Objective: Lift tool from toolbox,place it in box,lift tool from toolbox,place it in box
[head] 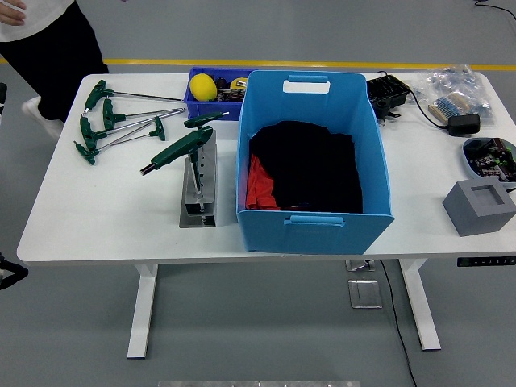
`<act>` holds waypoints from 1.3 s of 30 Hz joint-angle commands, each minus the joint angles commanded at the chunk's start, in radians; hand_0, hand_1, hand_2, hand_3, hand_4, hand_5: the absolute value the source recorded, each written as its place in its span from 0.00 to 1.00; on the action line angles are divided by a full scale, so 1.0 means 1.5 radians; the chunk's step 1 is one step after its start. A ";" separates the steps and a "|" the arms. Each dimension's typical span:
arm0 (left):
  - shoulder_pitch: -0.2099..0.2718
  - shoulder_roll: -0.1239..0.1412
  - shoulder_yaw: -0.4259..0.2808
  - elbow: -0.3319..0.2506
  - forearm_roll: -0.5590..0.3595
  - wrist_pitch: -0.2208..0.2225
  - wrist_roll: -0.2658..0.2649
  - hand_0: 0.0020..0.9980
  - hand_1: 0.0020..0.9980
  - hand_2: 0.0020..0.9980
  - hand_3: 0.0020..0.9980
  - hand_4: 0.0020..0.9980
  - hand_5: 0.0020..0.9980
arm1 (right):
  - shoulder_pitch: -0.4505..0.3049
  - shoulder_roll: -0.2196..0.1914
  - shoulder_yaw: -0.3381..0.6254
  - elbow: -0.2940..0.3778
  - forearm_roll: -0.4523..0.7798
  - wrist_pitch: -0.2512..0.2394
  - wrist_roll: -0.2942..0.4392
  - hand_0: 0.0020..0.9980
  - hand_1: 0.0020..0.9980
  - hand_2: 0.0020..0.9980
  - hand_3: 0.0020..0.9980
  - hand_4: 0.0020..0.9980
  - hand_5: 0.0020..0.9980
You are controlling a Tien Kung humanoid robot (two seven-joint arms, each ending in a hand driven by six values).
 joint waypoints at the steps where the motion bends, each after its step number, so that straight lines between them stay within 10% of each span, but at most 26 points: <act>1: 0.000 0.000 0.000 0.000 0.000 0.000 0.000 1.00 1.00 1.00 1.00 1.00 0.87 | 0.000 0.000 0.000 0.000 0.000 0.000 0.000 0.68 0.66 0.73 0.57 0.82 0.63; 39: 0.003 0.009 0.013 -0.019 0.070 0.001 0.015 1.00 1.00 1.00 1.00 1.00 0.85 | 0.000 0.001 -0.006 0.000 0.004 0.000 -0.001 0.68 0.65 0.73 0.57 0.82 0.63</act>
